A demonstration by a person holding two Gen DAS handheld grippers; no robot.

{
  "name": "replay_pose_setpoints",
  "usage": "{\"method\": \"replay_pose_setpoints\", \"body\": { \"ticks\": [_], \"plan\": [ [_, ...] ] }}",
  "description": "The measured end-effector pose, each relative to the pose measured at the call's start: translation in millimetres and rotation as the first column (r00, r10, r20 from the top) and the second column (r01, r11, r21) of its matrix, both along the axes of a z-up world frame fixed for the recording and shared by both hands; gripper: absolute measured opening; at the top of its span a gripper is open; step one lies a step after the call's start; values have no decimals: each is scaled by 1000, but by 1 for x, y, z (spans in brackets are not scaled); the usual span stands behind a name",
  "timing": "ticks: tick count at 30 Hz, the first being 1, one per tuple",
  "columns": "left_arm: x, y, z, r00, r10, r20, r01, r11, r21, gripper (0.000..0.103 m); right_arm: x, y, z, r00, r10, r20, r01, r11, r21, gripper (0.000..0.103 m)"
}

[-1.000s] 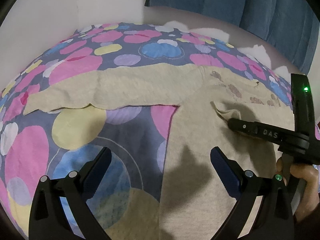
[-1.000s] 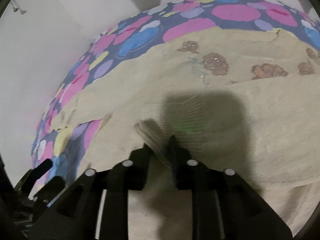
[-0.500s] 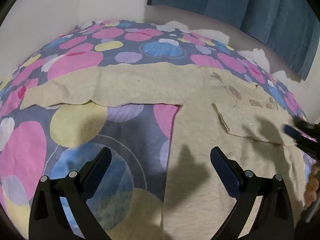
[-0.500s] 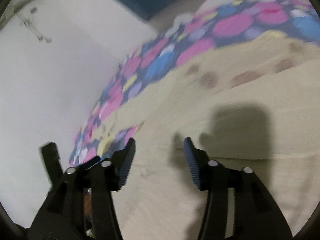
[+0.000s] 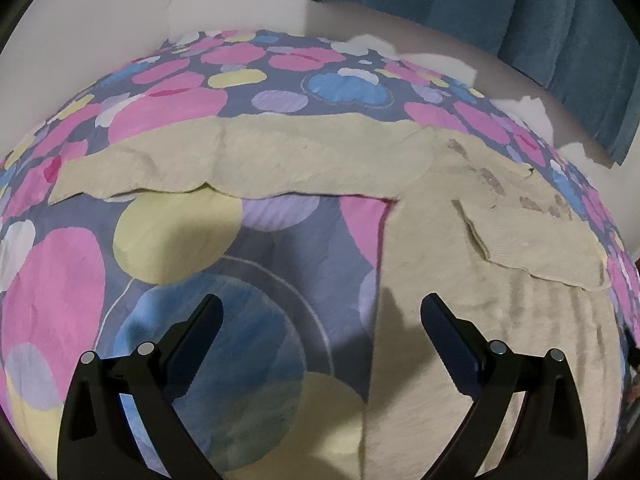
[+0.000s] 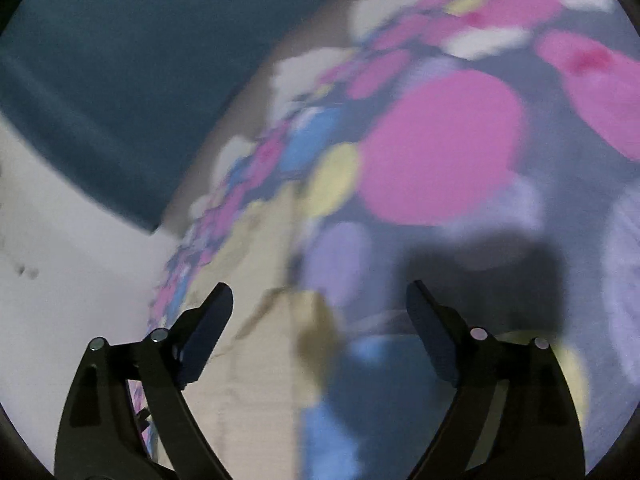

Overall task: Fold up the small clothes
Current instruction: 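Move the left tool to the other sleeve cuff and grasp it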

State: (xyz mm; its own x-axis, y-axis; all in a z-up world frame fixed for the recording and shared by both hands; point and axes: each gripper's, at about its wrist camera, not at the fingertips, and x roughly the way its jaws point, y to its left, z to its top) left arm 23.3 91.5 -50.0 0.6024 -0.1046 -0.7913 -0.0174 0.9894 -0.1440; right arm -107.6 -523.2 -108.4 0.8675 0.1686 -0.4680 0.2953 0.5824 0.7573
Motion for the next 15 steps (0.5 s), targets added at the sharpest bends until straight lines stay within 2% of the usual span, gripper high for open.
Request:
{"method": "replay_pose_setpoints", "body": {
  "ticks": [2,3,6,10,12,14,15],
  "plan": [
    [-1,7,-2,1000,-3,-11,2,1000,-12,98,1,4,6,999,10,31,-10,1000,-20,92],
    [-1,13,-2,1000,0,-16,-1,1000,-20,98,4,5,6,999,19,27,-19,999,-27,96],
    [-1,38,-3,999,33,-13,-34,999,-43,98,12,12,8,999,34,-18,-35,996,-77,97],
    [3,98,1,990,138,-2,-137,985,-109,98,13,17,7,999,36,-6,-36,997,-72,98],
    [6,130,-2,980,197,-25,-198,964,-178,98,11,15,5,999,37,-10,-37,997,-74,98],
    [7,174,-7,966,256,-27,-251,912,-324,98,11,17,5,999,37,-19,-39,996,-84,98],
    [6,184,-7,963,268,-17,-256,896,-363,98,12,15,5,999,38,-23,-40,996,-85,98]
  ]
}}
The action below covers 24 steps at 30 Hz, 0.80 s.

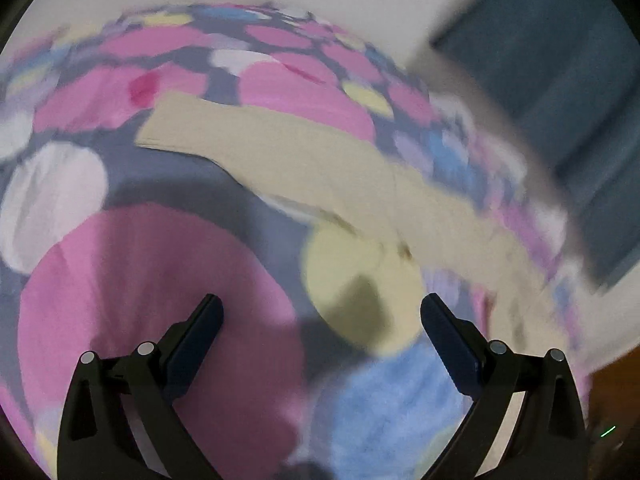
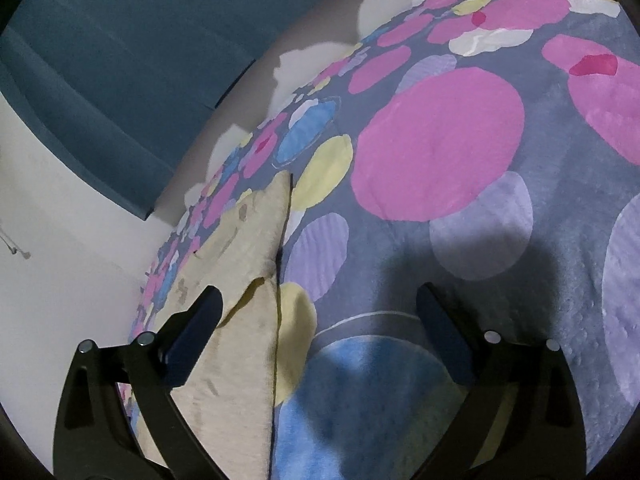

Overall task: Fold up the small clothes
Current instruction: 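Move the left tool to the other sleeve cuff and grasp it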

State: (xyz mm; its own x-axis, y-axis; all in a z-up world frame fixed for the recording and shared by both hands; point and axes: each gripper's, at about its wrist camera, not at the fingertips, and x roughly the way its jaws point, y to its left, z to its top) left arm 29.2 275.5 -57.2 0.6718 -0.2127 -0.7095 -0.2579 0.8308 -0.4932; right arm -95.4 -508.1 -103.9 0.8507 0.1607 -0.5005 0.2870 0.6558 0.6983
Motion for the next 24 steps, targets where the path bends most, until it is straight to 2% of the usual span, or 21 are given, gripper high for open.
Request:
{"method": "replay_pose_setpoints", "body": {
  "ticks": [1,3,5,9,15,21,23,24],
  "plan": [
    [1,18,-1,999,32,22,-31,998,-54,98,0,0,0,1000,0,-2,0,1000,0,98],
    [7,36,-2,997,64,38,-60,993,-103,98,-1,-1,0,1000,0,-3,0,1000,-3,98],
    [19,51,-2,995,94,43,-89,989,-116,98,0,0,0,1000,-1,-4,1,1000,-2,98],
    [42,67,-4,994,98,45,-93,991,-92,98,-1,-2,0,1000,1,-3,-1,1000,-2,98],
    [56,86,-5,996,81,40,-74,987,-143,98,-1,-4,-2,1000,-1,-4,1,1000,-2,98],
    [62,103,-6,992,128,24,-117,959,-257,98,-1,-4,-2,1000,1,-4,-1,1000,-3,98],
    [63,103,-5,989,146,13,-138,956,-258,95,-1,-4,-2,1000,0,-4,0,1000,-3,98],
    [65,103,-5,989,150,6,-144,959,-246,83,-1,-4,-2,1000,0,-4,0,1000,-3,98]
  ]
}}
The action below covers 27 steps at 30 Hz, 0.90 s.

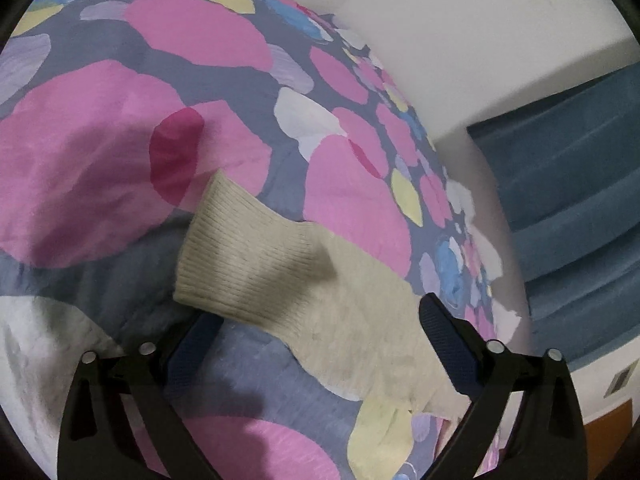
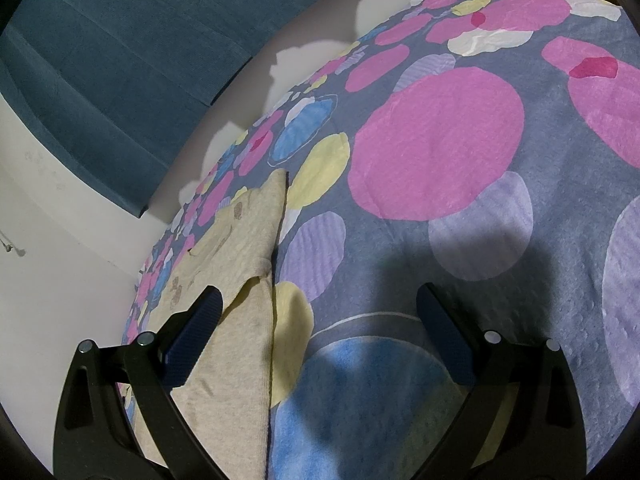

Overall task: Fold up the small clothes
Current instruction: 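Move the left tool to the other sleeve cuff and grasp it, then fold the held sleeve across the sweater body and open the left tool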

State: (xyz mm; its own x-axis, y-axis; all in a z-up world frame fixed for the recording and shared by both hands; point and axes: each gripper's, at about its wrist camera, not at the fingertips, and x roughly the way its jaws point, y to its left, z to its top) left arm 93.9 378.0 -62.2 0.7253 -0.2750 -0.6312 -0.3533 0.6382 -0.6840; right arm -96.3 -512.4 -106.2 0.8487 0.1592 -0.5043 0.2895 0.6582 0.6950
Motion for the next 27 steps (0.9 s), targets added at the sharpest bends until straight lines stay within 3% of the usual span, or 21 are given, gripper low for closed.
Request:
{"method": "replay_pose_setpoints", "body": {
  "ticks": [1,2,4,6,11,16,22,27],
  "plan": [
    [2,-3,-1,1000,-3,-20,4,1000,26,57,0,0,0,1000,1,0,-1,1000,0,98],
    [4,-4,-3,999,-14,-41,16,999,37,49,0,0,0,1000,0,-1,0,1000,0,98],
    [6,-5,-9,998,-15,-68,18,998,53,21,0,-1,0,1000,1,-1,-1,1000,0,98],
    [8,-4,-12,996,-6,-89,13,997,77,6,1,-1,-1,1000,1,-2,-1,1000,-1,98],
    [-2,-1,6,997,55,-52,-48,989,143,4,0,-2,-1,1000,-2,-3,2,1000,-1,98],
    [-1,-34,58,999,32,19,-36,954,296,4,0,-2,-1,1000,-3,-4,3,1000,0,98],
    [15,-124,131,983,-140,118,77,898,432,4,0,-3,-1,1000,-1,-3,1,1000,-1,98],
    [25,-241,179,918,-358,170,233,834,500,4,0,-3,-1,1000,-1,-3,1,1000,-1,98]
  ]
}}
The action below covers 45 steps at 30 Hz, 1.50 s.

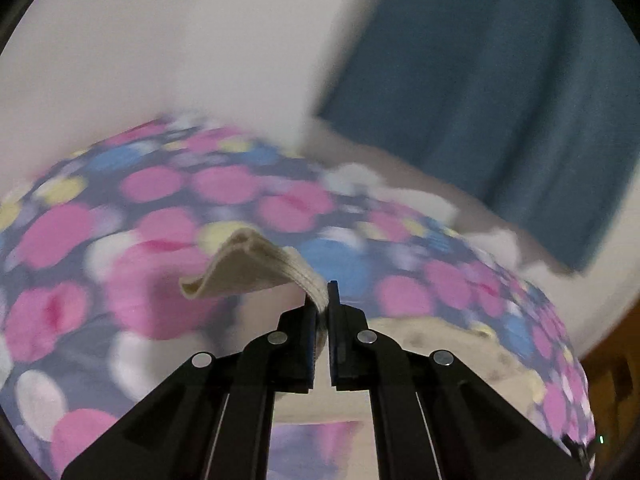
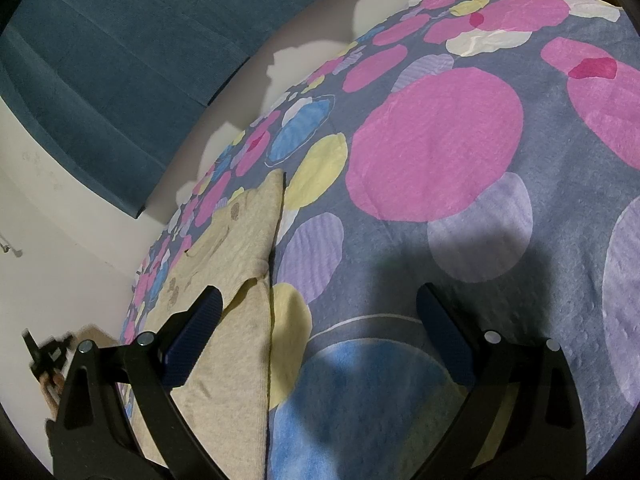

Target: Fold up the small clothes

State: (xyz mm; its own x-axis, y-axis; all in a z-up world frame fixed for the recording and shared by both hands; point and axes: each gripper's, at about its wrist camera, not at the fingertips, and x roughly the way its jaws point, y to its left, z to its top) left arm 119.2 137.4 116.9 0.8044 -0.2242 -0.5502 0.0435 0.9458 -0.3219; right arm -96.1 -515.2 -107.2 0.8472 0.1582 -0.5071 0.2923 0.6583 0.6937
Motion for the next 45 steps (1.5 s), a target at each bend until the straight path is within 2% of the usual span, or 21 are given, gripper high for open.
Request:
{"method": "replay_pose_setpoints", "body": {
  "ticks": [1,3,6,7,9,13,16,18,19,22,24,26,30,31,34,38,41,42,45],
  "plan": [
    [2,-37,7,998,-60,15,60,998,16,4,0,0,0,1000,0,0,0,1000,0,98],
    [3,-82,11,992,-125,27,123,991,48,4,0,0,0,1000,0,2,0,1000,1,98],
    [0,-169,1,969,-247,21,245,966,89,4,0,0,0,1000,0,1,0,1000,1,98],
    [-1,-186,-4,962,-272,11,270,959,89,4,0,1,0,1000,0,1,0,1000,0,98],
    [-5,-241,-28,939,-342,-28,343,933,105,4,-1,0,0,1000,-1,3,1,1000,2,98],
    [-11,-316,-85,902,-416,-116,431,886,169,5,-1,0,1,1000,-3,4,3,1000,3,98],
    [-15,-362,-135,842,-483,-241,528,828,187,7,-2,1,1,1000,-5,4,5,1000,3,98],
    [-22,-381,-158,816,-492,-303,563,796,221,9,-2,1,1,1000,-5,4,5,1000,3,98],
    [-27,-384,-159,811,-494,-312,569,789,231,11,-2,1,1,1000,-5,5,5,1000,3,98],
    [-42,-378,-146,802,-532,-272,591,775,223,37,-3,2,2,1000,-6,9,6,1000,5,98],
    [-51,-364,-134,818,-531,-222,573,787,227,53,-3,1,2,1000,-7,15,7,1000,7,98],
    [-59,-330,-119,843,-515,-157,538,814,219,57,-5,2,3,1000,-7,20,7,1000,8,98],
    [-55,-250,-117,902,-404,-150,428,879,210,57,-8,3,8,1000,-24,11,24,1000,14,97],
    [-50,-222,-123,923,-349,-160,378,898,224,57,-9,3,12,999,-40,9,39,999,18,97],
    [-39,-160,-144,959,-206,-196,254,929,270,57,-7,15,38,998,-13,69,10,999,52,96],
    [-22,-111,-172,959,-85,-270,166,941,295,57,32,53,66,989,136,66,-141,987,78,93],
    [-14,-101,-181,957,-56,-284,145,941,304,57,78,74,63,971,237,13,-236,962,138,76],
    [-12,-100,-183,956,-54,-288,144,942,303,57,93,80,60,967,253,-11,-249,957,148,72],
    [-6,-98,-189,951,-49,-306,143,946,291,57,124,91,52,963,259,-77,-247,959,138,72]
  ]
}}
